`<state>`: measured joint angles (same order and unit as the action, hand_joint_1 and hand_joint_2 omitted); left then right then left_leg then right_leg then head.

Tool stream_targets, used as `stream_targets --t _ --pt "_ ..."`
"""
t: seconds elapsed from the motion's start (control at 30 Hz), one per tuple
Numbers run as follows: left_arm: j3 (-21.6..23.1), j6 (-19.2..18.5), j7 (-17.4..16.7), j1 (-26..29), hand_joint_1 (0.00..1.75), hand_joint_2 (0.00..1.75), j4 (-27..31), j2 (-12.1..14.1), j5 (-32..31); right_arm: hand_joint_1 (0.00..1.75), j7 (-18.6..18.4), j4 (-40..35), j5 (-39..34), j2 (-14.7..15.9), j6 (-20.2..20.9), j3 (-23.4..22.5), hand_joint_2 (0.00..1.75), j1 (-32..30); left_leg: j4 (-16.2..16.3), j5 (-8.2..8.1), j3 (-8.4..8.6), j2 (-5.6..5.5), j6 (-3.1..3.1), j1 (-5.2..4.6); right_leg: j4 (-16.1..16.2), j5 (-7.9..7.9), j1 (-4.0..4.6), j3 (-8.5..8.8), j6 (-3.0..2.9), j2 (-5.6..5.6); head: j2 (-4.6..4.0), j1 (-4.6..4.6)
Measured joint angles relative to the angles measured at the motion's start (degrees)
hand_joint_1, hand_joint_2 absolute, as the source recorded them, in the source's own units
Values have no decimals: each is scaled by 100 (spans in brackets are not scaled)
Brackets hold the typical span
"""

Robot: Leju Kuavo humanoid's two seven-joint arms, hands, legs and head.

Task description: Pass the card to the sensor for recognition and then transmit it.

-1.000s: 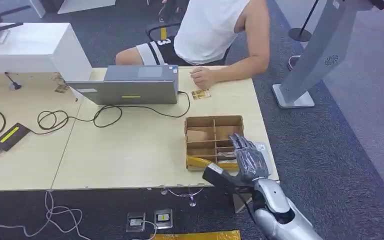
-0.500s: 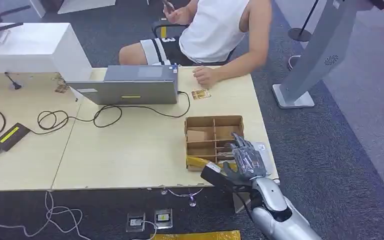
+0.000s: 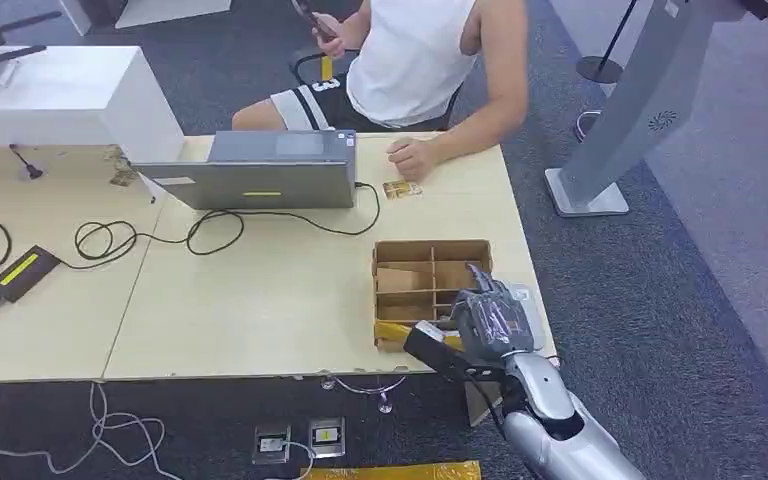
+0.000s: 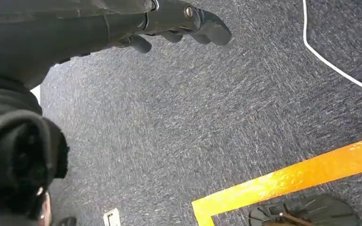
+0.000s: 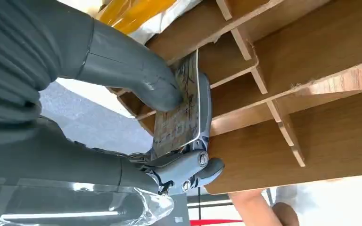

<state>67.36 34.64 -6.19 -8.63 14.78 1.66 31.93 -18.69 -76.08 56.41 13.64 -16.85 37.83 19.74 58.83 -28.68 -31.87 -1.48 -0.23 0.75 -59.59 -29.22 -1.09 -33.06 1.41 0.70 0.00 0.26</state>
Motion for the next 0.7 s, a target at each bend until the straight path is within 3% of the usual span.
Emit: stream_targets --t 0.7 --pt "0 -46 2 1 0 0 0 -2 -31 175 76 -9 221 2 59 105 175 293 0 3 0 0 0 0 -1 5 0 -1 -1 1 2 0"
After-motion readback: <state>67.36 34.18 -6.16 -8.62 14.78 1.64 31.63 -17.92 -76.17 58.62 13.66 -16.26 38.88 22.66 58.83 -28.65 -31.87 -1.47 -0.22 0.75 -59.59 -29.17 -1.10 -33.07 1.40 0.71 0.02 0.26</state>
